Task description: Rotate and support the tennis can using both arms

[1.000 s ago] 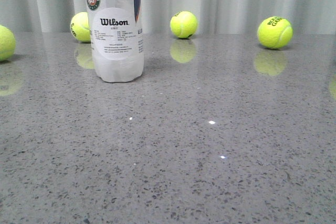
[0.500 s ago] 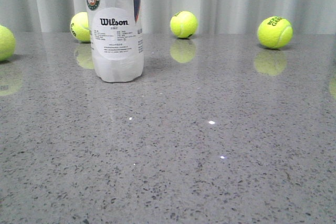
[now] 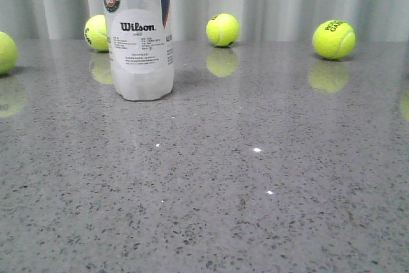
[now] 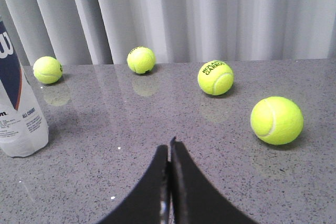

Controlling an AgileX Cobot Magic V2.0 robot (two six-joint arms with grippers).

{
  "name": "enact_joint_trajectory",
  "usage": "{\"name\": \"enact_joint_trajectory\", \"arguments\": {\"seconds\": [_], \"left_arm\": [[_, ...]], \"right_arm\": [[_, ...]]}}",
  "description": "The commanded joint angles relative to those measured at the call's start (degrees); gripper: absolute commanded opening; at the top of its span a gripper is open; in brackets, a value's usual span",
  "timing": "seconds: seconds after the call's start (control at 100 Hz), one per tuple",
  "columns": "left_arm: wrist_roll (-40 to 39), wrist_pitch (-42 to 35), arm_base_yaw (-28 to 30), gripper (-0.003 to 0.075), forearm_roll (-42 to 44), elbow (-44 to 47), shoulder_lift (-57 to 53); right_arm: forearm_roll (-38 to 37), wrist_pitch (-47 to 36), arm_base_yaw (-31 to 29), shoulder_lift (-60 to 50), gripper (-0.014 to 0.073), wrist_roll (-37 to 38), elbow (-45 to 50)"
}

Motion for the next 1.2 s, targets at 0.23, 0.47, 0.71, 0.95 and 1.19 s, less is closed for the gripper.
{"name": "enact_joint_trajectory", "arguments": {"seconds": [0.23,0.47,0.71,0.95,1.19], "left_arm": [[-0.38,-3.65,0.94,-0.0021,0.14,2.79,-2.22],[-0.38,-3.65,0.94,-0.0021,0.14,2.79,-2.22],[-0.38,-3.65,0.94,-0.0021,0.14,2.79,-2.22],[-0.38,-3.65,0.94,-0.0021,0.14,2.79,-2.22],[-0.38,-3.65,0.94,-0.0021,0.14,2.79,-2.22]], "right_arm": [[0.55,-4.61,-0.36,0.63,-0.0064,-0.27,-1.25],[0.55,-4.61,-0.36,0.63,-0.0064,-0.27,-1.25],[0.55,-4.61,-0.36,0.63,-0.0064,-0.27,-1.25],[0.55,-4.61,-0.36,0.64,-0.0064,-0.27,-1.14],[-7.79,-13.51,-1.71,0.31,-0.0064,0.33,2.80]]}}
